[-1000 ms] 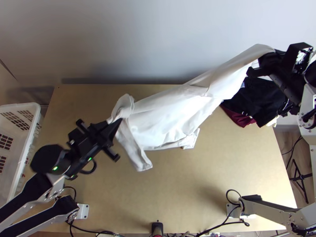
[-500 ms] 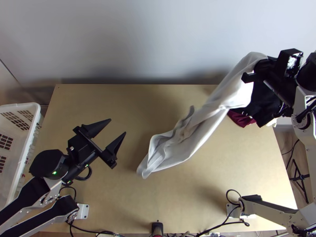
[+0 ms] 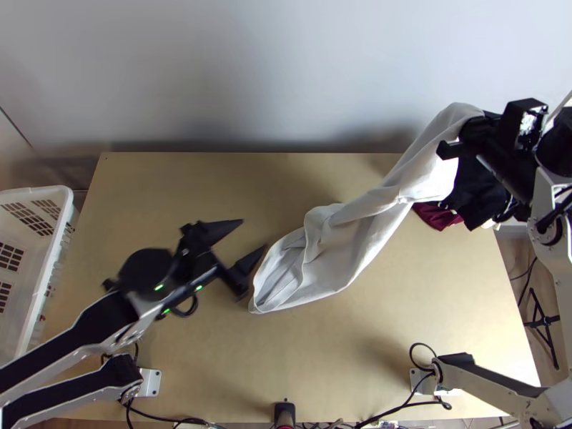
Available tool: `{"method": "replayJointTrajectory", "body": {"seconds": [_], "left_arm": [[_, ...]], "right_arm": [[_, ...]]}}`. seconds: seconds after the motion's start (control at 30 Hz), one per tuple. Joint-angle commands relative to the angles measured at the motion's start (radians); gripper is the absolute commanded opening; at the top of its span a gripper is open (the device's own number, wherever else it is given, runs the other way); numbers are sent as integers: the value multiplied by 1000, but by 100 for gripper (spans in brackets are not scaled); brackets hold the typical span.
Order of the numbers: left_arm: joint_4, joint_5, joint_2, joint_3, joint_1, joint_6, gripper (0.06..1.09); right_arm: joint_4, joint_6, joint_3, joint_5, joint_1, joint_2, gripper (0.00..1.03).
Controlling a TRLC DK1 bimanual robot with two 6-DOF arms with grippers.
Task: Fold the t-shirt
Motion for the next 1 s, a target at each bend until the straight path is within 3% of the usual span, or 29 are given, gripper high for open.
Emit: {"method": "replayJointTrajectory", "body": {"seconds": [0.0, 0.17, 0.4, 0.6, 0.97], "left_arm": [[-55, 20, 229, 125, -9, -133, 100], [-63, 34, 373, 128, 8, -173, 100], [-84, 108, 550, 263, 49, -311, 101], [-138, 253, 738, 443, 86, -457, 103], [-164, 309, 965, 618, 115, -489, 97]], "right_arm": [[0, -3, -69, 0, -1, -69, 3], [0, -5, -90, 0, -4, -109, 3], [0, -2, -89, 3, -10, -117, 3], [0, 0, -109, 4, -2, -134, 3], [0, -16, -107, 14, -2, -170, 3]]}}
